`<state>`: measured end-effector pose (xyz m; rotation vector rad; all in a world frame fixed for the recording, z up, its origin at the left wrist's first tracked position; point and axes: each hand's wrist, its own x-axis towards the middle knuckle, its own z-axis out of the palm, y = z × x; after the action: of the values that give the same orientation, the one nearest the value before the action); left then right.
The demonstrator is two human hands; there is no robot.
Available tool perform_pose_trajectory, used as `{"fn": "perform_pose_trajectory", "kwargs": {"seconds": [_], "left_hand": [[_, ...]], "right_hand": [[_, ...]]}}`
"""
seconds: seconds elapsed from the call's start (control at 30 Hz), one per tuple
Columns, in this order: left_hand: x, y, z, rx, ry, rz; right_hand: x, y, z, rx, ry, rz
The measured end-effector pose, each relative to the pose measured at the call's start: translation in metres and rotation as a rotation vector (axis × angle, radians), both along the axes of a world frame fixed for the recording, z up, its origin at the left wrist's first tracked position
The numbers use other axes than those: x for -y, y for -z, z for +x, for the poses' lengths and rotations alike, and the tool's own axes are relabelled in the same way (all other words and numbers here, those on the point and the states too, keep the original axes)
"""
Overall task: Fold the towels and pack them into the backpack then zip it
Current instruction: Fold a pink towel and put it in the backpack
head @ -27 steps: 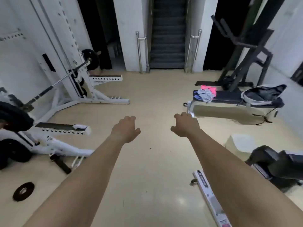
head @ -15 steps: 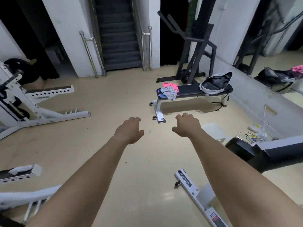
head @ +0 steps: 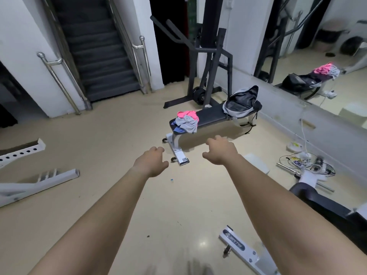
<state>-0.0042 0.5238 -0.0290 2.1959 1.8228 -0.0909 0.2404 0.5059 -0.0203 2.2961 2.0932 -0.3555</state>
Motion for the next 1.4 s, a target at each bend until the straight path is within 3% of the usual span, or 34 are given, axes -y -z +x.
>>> {"fn": "perform_pose_trajectory", "kwargs": {"seconds": [0.9,1.4], "left_hand": [[-0.705,0.095,0.262,0.103,0.163,-0.188],[-1.028,0.114,0.404,0.110,0.014,-0.301]], "right_hand": [[-0.675,0.076,0.246,0.064,0.088,-0.237],[-1.031,0.102,0.377,0.037,-0.035,-0.323]]}}
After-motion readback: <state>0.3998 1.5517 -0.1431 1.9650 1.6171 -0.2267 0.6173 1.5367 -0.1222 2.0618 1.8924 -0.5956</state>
